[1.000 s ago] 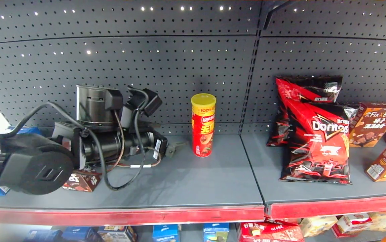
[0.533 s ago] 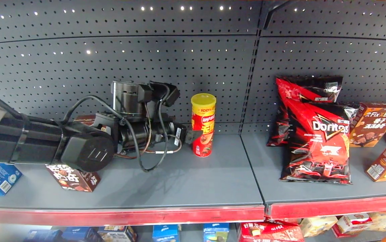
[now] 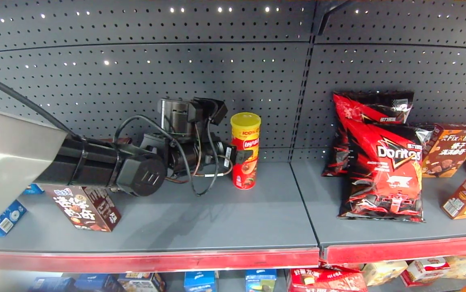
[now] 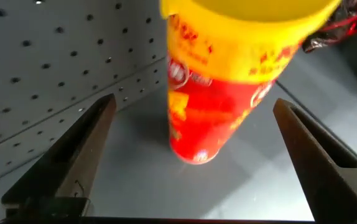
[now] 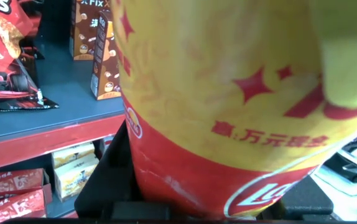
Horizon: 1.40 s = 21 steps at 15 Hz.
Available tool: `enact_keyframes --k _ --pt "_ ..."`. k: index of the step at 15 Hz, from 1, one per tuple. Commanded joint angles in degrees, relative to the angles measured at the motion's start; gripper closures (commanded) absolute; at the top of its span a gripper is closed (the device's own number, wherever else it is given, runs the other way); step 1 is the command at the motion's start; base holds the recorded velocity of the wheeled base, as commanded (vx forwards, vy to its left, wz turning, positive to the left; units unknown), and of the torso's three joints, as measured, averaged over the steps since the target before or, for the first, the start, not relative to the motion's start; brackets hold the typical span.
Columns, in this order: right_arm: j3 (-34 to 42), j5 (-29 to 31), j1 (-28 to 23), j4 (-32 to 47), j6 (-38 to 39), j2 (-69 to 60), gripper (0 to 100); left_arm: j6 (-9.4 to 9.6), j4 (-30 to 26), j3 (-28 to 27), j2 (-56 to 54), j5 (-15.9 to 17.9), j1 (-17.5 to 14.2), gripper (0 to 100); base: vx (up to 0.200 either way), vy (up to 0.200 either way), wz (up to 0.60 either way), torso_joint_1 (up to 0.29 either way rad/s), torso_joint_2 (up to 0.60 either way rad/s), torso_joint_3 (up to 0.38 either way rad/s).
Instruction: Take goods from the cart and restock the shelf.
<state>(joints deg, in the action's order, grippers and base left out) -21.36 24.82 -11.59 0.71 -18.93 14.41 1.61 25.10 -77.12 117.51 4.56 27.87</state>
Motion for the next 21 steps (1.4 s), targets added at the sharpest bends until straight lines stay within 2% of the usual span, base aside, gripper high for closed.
enact_keyframes --k 1,7,8,9,10,21 --pt "0.1 0.1 0.0 0.0 -0.1 0.0 100 -0.47 1.3 -1.2 2.7 -0.4 0.5 0 0.0 0.0 0.0 0.0 0.0 0.0" --pt "0.1 0.3 -0.1 0.0 -0.4 -0.1 100 -0.99 1.3 -6.5 6.6 -1.6 0.3 0 0.0 0.0 0.0 0.0 0.0 0.0" --pt "0.1 0.3 -0.1 0.0 -0.4 -0.1 100 -1.26 1.3 -6.8 6.8 -1.7 0.3 0 0.0 0.0 0.0 0.0 0.0 0.0" --pt "0.1 0.4 -0.2 0.1 -0.7 -0.5 100 -2.4 1.3 -9.0 7.7 -2.6 0.3 0 0.0 0.0 0.0 0.0 0.0 0.0" --pt "0.2 0.3 -0.1 0.2 -0.8 -1.5 100 -2.49 1.3 -9.9 8.3 -3.2 0.3 0 0.0 0.0 0.0 0.0 0.0 0.0" --pt "0.4 0.2 0.0 1.1 -2.0 -3.6 100 -2.58 1.3 -13.1 12.1 -5.2 1.0 0 0.0 0.0 0.0 0.0 0.0 0.0"
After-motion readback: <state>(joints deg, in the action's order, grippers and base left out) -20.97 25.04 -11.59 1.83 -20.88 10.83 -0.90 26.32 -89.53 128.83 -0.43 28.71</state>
